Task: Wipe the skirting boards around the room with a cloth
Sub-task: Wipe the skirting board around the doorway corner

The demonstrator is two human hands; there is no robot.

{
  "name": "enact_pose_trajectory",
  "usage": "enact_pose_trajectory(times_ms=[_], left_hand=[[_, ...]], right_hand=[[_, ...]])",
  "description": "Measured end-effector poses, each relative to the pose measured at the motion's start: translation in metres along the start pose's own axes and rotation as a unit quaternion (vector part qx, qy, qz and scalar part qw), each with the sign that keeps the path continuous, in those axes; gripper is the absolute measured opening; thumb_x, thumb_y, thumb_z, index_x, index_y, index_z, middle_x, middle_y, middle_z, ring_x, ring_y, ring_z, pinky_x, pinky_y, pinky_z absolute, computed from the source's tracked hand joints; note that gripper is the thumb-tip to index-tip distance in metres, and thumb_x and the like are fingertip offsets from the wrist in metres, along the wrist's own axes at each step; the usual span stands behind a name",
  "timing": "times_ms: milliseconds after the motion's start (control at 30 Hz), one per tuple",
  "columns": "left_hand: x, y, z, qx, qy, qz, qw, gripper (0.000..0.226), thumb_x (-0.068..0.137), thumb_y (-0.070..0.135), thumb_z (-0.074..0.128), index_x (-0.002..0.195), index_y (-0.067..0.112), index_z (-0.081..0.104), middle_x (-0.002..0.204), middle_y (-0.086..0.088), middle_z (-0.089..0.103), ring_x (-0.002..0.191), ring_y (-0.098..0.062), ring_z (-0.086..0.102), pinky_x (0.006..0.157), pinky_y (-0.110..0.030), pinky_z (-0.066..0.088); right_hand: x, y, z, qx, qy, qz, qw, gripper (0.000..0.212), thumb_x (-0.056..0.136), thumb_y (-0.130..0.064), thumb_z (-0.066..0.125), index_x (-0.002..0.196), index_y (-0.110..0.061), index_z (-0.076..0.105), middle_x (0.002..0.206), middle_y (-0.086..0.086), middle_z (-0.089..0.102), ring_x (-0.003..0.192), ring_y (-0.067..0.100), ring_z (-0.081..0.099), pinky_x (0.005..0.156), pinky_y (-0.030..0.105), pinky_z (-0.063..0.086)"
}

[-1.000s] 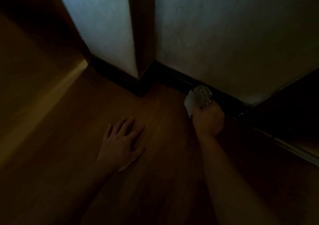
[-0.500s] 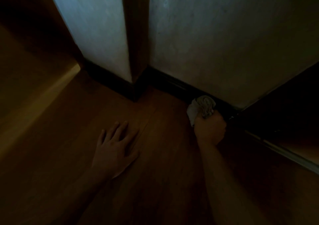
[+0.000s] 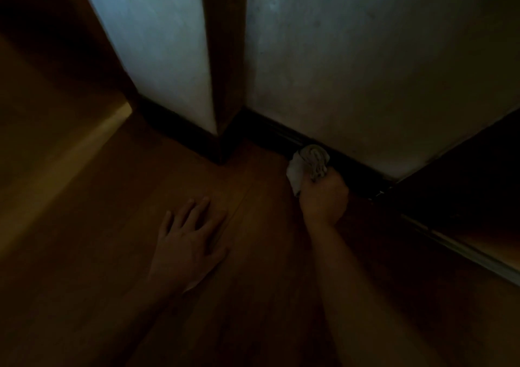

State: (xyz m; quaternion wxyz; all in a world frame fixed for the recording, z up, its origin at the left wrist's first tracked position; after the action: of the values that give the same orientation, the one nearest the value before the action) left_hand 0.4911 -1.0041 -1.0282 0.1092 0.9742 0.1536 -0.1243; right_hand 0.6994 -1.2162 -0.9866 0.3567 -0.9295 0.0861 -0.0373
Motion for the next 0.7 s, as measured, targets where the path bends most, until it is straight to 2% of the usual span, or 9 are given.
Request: enact_pose_trajectory(times_ms=[133, 267, 433, 633, 700], left_hand=[[0.001, 0.0, -0.001, -0.007, -0.007, 0.0, 1.0, 0.072, 0.09, 0.079, 0.02, 0.155, 0.054, 0.004, 0.168, 0.01, -0.008, 0.154, -0.017, -0.014, 0.124, -0.052, 0.0], [0.0, 0.013, -0.006, 0.003, 0.008, 0.031, 0.999, 0.076, 0.084, 0.078, 0.012, 0.155, 0.053, -0.001, 0.168, 0.008, -0.001, 0.154, -0.02, 0.001, 0.123, -0.055, 0.004], [-0.004, 0.027, 0.001, -0.006, 0.006, 0.052, 0.999, 0.076, 0.084, 0.079, 0.007, 0.155, 0.052, 0.005, 0.169, 0.006, 0.004, 0.155, -0.022, -0.002, 0.124, -0.054, 0.0], [-0.001, 0.024, -0.004, -0.013, 0.007, 0.066, 0.998, 0.076, 0.085, 0.079, 0.012, 0.155, 0.05, 0.016, 0.168, 0.004, 0.016, 0.155, -0.024, 0.006, 0.123, -0.056, 0.006], [-0.001, 0.025, -0.003, -0.009, 0.003, 0.066, 0.998, 0.076, 0.085, 0.078, 0.012, 0.155, 0.05, 0.016, 0.168, 0.004, 0.014, 0.155, -0.023, 0.005, 0.123, -0.056, 0.005]], right_hand=[[-0.001, -0.004, 0.004, 0.002, -0.002, -0.014, 1.0, 0.027, 0.091, -0.034, 0.062, 0.085, -0.008, 0.064, 0.088, 0.01, 0.065, 0.076, 0.025, 0.062, 0.059, 0.034, 0.052], [0.001, 0.025, -0.021, -0.004, 0.03, 0.023, 0.999, 0.026, 0.088, -0.033, 0.063, 0.085, -0.008, 0.065, 0.087, 0.011, 0.066, 0.077, 0.028, 0.063, 0.062, 0.035, 0.053], [0.002, 0.053, -0.049, -0.005, 0.065, 0.047, 0.997, 0.03, 0.089, -0.035, 0.064, 0.086, -0.006, 0.066, 0.087, 0.011, 0.066, 0.076, 0.026, 0.063, 0.061, 0.034, 0.051], [0.002, 0.042, -0.038, 0.011, 0.032, 0.019, 0.999, 0.025, 0.09, -0.029, 0.065, 0.085, -0.004, 0.064, 0.088, 0.013, 0.065, 0.079, 0.027, 0.062, 0.061, 0.031, 0.048], [0.003, 0.048, -0.042, 0.018, 0.045, 0.032, 0.998, 0.027, 0.09, -0.03, 0.065, 0.085, -0.004, 0.064, 0.087, 0.013, 0.065, 0.078, 0.027, 0.063, 0.06, 0.03, 0.046]])
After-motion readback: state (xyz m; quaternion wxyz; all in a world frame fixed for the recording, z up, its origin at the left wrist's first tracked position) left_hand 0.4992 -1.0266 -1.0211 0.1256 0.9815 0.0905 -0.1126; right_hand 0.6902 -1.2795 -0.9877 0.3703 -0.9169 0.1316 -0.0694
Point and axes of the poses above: each hand's wrist, its own x-axis towards the middle knuckle, its own z-axis out of the palm, y = z × x, the point moved 7 cm from there along x, towards the middle knuckle
